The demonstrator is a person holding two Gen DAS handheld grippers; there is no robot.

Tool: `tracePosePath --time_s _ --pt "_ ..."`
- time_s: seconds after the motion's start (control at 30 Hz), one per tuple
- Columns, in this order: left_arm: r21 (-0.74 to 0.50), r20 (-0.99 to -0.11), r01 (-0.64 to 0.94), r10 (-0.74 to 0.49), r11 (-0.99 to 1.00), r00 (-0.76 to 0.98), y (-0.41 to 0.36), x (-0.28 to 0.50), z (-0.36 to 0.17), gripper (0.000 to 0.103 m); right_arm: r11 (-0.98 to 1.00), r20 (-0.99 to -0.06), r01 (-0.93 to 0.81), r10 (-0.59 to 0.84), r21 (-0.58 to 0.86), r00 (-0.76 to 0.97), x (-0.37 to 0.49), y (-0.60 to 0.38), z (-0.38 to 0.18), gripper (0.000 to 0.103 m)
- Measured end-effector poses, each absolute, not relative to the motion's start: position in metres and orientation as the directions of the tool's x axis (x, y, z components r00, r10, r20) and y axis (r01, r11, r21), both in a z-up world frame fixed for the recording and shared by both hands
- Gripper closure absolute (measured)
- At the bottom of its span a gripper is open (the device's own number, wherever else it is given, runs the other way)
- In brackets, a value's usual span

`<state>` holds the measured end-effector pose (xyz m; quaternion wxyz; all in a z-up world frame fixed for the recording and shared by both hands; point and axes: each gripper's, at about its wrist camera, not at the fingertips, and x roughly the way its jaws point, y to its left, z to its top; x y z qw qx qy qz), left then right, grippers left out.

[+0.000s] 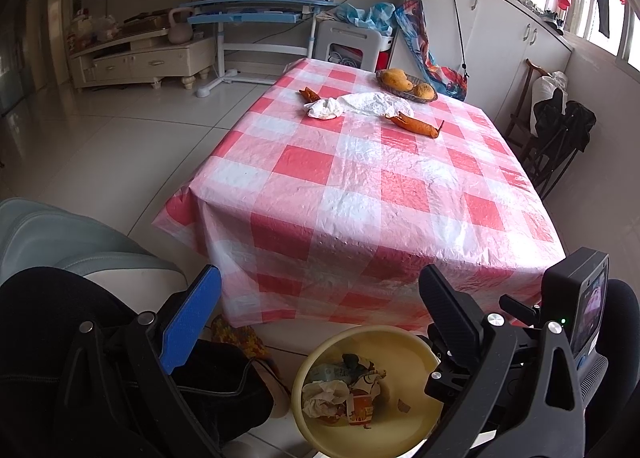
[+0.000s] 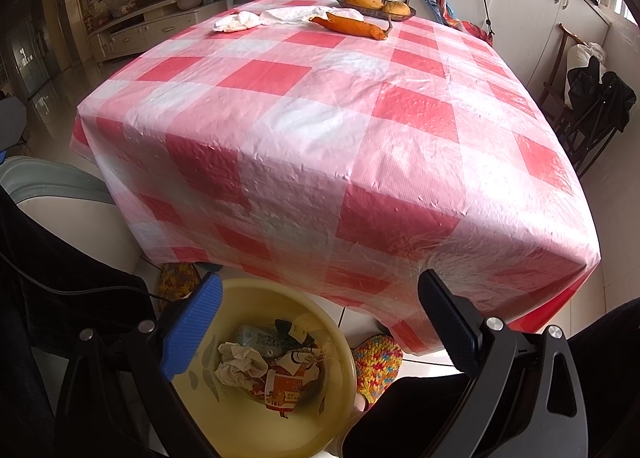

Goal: Collect trash

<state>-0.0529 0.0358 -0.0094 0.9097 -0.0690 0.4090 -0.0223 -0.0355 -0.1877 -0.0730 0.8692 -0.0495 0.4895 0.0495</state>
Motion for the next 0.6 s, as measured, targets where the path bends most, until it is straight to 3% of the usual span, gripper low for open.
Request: tracePosePath --time_s 0.6 --pt "-0.141 -0.755 -0.012 -0.099 0.990 0.649 0.0311 -0.0505 -0.0138 0.007 0.990 -0.857 -0.135 0.033 -0.043 0.514 -0.0364 -0.1865 -0.0744 0.009"
